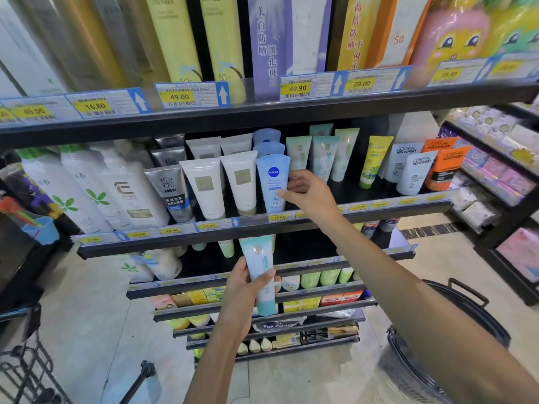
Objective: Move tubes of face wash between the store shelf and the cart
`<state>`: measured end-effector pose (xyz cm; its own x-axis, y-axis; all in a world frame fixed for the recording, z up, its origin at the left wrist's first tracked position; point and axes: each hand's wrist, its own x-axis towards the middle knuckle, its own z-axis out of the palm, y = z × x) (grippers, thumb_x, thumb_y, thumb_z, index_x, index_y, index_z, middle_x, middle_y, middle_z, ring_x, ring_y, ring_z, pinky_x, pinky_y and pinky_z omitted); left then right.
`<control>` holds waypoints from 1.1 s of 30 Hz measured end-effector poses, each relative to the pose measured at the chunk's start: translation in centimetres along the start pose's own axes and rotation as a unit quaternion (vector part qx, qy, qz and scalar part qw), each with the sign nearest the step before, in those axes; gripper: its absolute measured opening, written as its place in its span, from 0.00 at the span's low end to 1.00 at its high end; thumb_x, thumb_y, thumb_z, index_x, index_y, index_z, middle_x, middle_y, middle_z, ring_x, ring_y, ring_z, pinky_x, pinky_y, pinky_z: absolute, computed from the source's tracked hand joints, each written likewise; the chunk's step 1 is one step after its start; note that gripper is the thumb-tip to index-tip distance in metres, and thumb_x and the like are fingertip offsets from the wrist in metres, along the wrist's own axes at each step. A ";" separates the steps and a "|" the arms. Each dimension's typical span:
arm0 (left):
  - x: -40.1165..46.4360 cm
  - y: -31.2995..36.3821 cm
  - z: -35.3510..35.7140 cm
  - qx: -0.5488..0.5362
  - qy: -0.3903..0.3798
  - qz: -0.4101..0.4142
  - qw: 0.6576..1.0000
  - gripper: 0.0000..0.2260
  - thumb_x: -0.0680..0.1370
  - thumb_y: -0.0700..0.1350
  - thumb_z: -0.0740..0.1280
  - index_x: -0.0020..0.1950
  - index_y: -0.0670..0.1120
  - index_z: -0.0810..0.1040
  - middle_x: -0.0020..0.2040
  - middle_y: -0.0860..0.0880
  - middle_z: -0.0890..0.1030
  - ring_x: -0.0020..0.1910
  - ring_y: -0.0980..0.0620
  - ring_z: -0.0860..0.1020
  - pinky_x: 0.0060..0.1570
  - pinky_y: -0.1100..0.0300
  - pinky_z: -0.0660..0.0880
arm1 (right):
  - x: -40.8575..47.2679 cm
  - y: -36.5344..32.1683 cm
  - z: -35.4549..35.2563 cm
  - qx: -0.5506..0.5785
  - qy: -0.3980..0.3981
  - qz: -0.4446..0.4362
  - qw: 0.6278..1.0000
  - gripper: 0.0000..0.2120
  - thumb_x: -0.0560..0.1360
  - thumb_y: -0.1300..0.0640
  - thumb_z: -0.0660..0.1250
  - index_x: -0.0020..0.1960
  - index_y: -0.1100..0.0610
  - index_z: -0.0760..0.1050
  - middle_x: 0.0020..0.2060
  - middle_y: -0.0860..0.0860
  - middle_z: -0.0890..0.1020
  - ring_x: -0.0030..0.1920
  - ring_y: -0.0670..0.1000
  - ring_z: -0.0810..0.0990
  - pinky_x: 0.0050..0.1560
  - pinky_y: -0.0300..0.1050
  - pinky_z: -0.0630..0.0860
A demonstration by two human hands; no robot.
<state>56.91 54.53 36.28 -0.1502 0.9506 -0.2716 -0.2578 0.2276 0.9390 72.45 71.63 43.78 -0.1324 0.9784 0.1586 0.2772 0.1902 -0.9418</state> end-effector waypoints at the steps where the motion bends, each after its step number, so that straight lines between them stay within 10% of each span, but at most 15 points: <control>1: 0.1 0.1 0.3 -0.003 -0.004 0.000 1.000 0.20 0.79 0.36 0.71 0.68 0.50 0.75 0.60 0.48 0.85 0.54 0.47 0.86 0.54 0.45 0.82 | -0.2 0.3 -0.7 -0.015 0.005 -0.001 1.000 0.22 0.73 0.53 0.79 0.64 0.54 0.79 0.52 0.50 0.84 0.53 0.46 0.83 0.51 0.32 0.77; 7: 1.8 1.4 3.1 0.023 -0.034 0.016 0.999 0.28 0.74 0.29 0.74 0.68 0.51 0.75 0.61 0.46 0.84 0.59 0.46 0.84 0.57 0.47 0.82 | -1.2 3.0 -7.4 -0.193 0.016 -0.054 0.979 0.14 0.78 0.46 0.72 0.60 0.51 0.82 0.53 0.46 0.84 0.55 0.44 0.82 0.61 0.44 0.78; 16: 4.7 7.0 11.5 0.027 -0.075 0.132 0.988 0.25 0.73 0.30 0.75 0.64 0.51 0.76 0.61 0.52 0.84 0.61 0.54 0.82 0.61 0.52 0.80 | -1.1 7.3 -15.7 -0.470 -0.067 -0.118 0.872 0.14 0.81 0.42 0.65 0.56 0.51 0.82 0.47 0.51 0.83 0.52 0.55 0.80 0.47 0.51 0.75; 33: 14.4 7.9 19.1 0.252 0.073 0.238 0.935 0.21 0.71 0.38 0.79 0.60 0.48 0.76 0.59 0.46 0.84 0.58 0.47 0.83 0.56 0.51 0.82 | -0.4 10.4 -15.7 -0.476 0.003 -0.219 0.852 0.23 0.80 0.37 0.57 0.52 0.54 0.82 0.39 0.52 0.79 0.44 0.57 0.79 0.43 0.48 0.66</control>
<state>70.93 74.03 43.82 -0.2718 0.9390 0.2107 0.3477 -0.1084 0.9313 90.36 74.44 38.58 -0.4171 0.7972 0.4366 0.8488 0.5133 -0.1264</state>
